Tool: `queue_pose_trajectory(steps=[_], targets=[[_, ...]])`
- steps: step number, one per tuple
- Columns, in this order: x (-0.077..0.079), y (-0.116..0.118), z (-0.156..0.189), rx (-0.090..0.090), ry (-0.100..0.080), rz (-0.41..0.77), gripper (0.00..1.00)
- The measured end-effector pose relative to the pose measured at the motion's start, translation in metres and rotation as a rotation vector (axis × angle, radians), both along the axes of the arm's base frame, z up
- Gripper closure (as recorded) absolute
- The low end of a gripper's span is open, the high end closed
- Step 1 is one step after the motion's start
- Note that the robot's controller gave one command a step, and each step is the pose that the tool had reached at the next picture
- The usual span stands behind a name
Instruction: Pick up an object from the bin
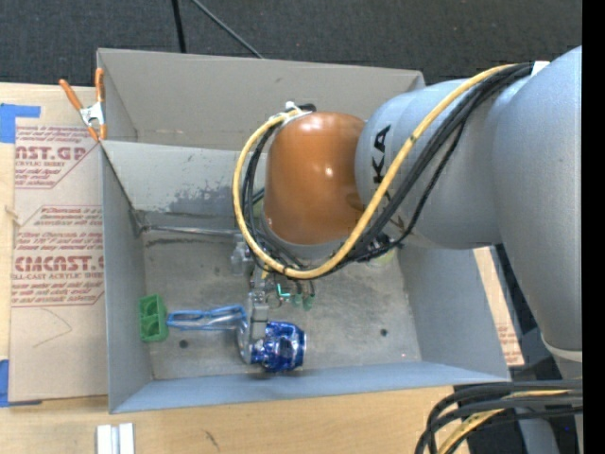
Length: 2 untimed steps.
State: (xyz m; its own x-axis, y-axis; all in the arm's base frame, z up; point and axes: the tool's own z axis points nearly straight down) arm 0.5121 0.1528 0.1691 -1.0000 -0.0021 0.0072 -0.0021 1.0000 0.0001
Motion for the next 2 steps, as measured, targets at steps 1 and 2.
queue_pose_trajectory(steps=[1, 2], targets=[[-0.0297, -0.0196, -0.1006, 0.003, -0.017, 0.027, 0.0], [-0.032, -0.0189, -0.0993, 0.002, -0.006, 0.03, 1.0]])
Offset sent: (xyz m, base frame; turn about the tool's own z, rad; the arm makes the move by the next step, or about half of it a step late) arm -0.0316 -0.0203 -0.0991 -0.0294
